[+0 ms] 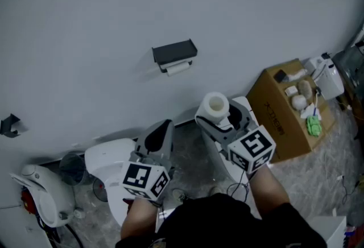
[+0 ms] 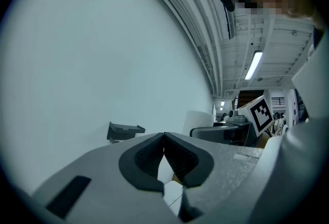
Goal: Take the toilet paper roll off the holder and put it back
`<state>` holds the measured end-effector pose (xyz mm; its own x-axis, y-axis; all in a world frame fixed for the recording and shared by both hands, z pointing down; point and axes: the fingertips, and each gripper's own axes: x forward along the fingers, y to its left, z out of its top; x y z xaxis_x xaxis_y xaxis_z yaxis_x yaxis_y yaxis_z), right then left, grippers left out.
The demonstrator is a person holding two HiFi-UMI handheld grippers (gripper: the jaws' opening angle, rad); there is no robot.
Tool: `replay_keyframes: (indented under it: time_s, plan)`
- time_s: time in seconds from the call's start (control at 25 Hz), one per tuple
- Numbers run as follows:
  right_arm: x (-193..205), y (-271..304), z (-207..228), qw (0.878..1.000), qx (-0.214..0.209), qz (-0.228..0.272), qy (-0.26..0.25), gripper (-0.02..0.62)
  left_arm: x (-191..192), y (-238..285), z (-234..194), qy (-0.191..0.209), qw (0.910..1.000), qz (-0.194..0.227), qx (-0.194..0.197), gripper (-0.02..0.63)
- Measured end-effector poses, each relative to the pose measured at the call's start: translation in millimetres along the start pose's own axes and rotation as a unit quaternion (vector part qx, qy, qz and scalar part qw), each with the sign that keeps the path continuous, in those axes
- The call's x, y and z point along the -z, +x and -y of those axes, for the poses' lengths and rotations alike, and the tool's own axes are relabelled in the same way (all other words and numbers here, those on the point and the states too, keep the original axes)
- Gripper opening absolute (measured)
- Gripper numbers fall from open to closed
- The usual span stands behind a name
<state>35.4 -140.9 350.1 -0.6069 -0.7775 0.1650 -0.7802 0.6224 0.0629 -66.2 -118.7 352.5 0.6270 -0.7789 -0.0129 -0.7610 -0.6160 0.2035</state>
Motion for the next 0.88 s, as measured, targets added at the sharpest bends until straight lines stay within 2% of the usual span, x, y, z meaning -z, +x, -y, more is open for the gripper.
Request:
replay_keyframes:
  time_s: [0.24, 0.56, 0.88]
  plan:
    - [8, -54, 26, 1.000, -0.012, 0.016, 0.009, 0.308, 10, 14, 59, 0.013, 0.9998, -0.007, -0.012, 0.005]
    - [16, -127, 57, 0.997, -0.057, 0.048, 0.025, 0.308, 18, 14, 140, 0.030, 0.9968, -0.015, -0.072, 0.005]
    - [38, -143, 48, 0.991, -0.120, 0.034, 0.048, 0.308, 36, -15, 160, 0.029, 0.9875, -0.032, -0.151, 0.005]
